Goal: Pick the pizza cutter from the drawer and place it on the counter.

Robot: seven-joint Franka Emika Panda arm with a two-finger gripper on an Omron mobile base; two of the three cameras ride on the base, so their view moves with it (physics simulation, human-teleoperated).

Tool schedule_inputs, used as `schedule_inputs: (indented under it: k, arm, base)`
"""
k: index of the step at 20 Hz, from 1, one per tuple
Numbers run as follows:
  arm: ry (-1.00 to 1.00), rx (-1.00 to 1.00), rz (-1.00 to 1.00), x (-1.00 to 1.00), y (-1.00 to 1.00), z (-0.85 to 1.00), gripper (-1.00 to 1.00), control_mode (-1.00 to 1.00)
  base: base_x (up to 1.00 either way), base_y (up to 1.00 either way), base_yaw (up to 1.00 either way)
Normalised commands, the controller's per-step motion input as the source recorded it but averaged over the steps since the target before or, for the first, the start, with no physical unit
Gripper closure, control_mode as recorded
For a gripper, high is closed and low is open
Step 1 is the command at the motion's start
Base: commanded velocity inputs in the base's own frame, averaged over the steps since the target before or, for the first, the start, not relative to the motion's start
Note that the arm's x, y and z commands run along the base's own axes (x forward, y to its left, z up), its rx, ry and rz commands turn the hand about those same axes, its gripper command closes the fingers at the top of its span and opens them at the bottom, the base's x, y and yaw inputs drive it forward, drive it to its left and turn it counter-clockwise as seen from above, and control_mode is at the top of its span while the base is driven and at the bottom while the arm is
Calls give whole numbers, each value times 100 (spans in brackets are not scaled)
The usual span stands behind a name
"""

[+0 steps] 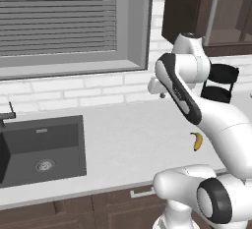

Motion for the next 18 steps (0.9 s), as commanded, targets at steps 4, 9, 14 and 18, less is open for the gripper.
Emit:
schedule_inputs:
  k: [4,9,14,18]
  arm:
    - [0,0,0,-8,-24,-4,-100,-100]
    - [1,2,0,-27,-94,-13,-100,-100]
    - [0,0,0,-45,-100,-44,-100,-100]
    - [0,0,-2,-57,-100,-55,-100,-100]
  base:
    - [0,0,0]
    - [0,0,0]
    - [0,0,0]
    - [0,0,0]
